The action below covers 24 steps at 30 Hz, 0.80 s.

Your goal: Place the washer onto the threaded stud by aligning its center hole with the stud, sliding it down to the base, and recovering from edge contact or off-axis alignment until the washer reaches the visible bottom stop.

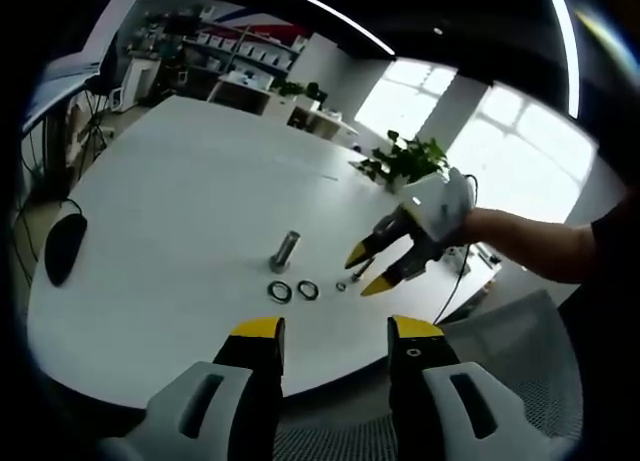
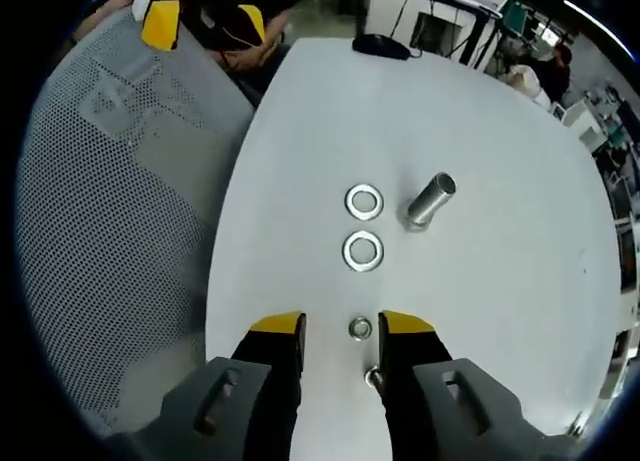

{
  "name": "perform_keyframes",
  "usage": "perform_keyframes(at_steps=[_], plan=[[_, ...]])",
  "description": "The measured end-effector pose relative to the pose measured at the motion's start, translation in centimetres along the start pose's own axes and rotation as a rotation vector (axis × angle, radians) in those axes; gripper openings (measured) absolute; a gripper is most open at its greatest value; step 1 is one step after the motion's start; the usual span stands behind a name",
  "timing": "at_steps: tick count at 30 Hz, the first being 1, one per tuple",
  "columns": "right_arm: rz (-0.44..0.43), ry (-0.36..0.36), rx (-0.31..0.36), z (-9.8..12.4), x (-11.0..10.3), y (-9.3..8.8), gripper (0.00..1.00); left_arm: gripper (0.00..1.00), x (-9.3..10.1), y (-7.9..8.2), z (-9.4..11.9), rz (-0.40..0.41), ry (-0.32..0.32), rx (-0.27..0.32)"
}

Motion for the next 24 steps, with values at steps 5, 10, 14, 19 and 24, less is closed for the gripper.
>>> perform_keyframes(at_steps=[5,10,14,19,24], plan=[[0.047,-0.009,-0.081,-0.8,0.4,-0.5,0.30,0.40,0.0,0.0,0.0,0.001,0.000,0.001],[0.063,0.014,-0.112,-1.6,0.6,-0.6,0.29,0.40,0.0,0.0,0.0,0.001,0.000,0.002],[0.076,0.032,-0.145,-2.1,0.8,-0.6,0.25,0.40,0.0,0.0,0.0,0.000,0.000,-0.001],[0.072,0.054,-0.162,-2.8,1.1,-0.4,0.25,0.40,0.0,0.0,0.0,0.001,0.000,0.000],[0.095,0.061,-0.187,-3.2,1.2,-0.5,0.23,0.40,0.0,0.0,0.0,0.002,0.001,0.000]])
Point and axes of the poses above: the point that each gripper's makers call its tool centre point, and the gripper's own axes: z roughly backward along the fingers, x roughly to its right, y roughly out of its top, the point moved 10 cm from there along z, roughly backward along the fingers, and after that the axes turned 8 degrees about -x, right-handed, at the moved point
